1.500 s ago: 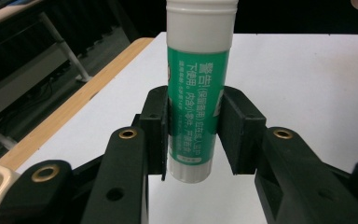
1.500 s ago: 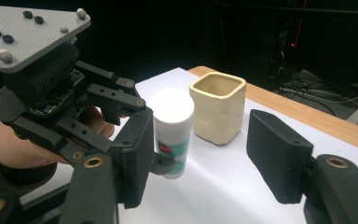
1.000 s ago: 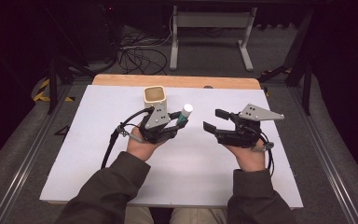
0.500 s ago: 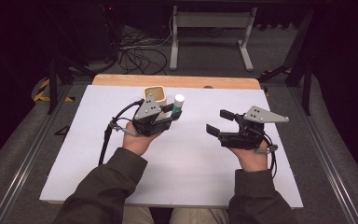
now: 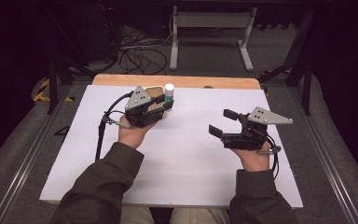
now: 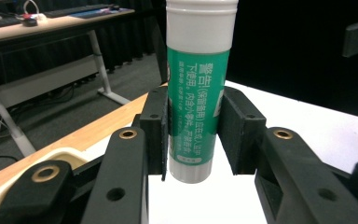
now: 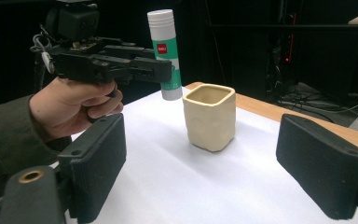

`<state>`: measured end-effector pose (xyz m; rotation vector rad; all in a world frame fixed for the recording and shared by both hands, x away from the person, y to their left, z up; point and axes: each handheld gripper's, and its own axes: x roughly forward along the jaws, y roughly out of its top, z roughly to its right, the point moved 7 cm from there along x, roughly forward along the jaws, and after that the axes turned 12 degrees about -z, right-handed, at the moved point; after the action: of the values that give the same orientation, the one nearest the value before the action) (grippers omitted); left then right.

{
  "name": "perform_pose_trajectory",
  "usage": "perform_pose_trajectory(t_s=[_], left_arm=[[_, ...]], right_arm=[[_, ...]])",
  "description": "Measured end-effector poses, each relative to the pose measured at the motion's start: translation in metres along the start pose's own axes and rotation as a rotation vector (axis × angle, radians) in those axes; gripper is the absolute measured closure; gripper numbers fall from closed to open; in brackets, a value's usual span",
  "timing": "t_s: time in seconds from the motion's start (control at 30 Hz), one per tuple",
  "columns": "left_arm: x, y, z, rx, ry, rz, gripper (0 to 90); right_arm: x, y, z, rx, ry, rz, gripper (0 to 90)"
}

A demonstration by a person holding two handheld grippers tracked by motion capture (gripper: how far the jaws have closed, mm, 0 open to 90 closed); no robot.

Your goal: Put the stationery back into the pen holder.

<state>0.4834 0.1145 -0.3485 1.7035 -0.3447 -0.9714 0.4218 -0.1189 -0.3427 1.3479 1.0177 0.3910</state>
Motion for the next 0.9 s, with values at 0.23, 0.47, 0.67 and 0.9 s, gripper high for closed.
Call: perform_pose_trajectory(t_s=[0.23, 0.47, 0.67, 0.9], left_arm=[[0.0, 0.001, -0.012, -0.021, 0.014, 0.01, 65.4], [0.003, 0.005, -0.023, -0.032, 0.033, 0.03, 65.4], [0.006, 0.005, -0.036, -0.063, 0.052, 0.045, 65.4], [0.007, 0.005, -0.046, -0.085, 0.084, 0.066, 65.4]], right_arm=[[-0.003, -0.001, 0.003, 0.007, -0.004, 0.013, 14.5], [-0.005, -0.002, 0.004, 0.015, -0.012, 0.013, 14.5], [-0.007, -0.002, 0.007, 0.019, -0.021, 0.023, 14.5], [-0.013, -0.002, 0.01, 0.029, -0.022, 0.054, 13.7]])
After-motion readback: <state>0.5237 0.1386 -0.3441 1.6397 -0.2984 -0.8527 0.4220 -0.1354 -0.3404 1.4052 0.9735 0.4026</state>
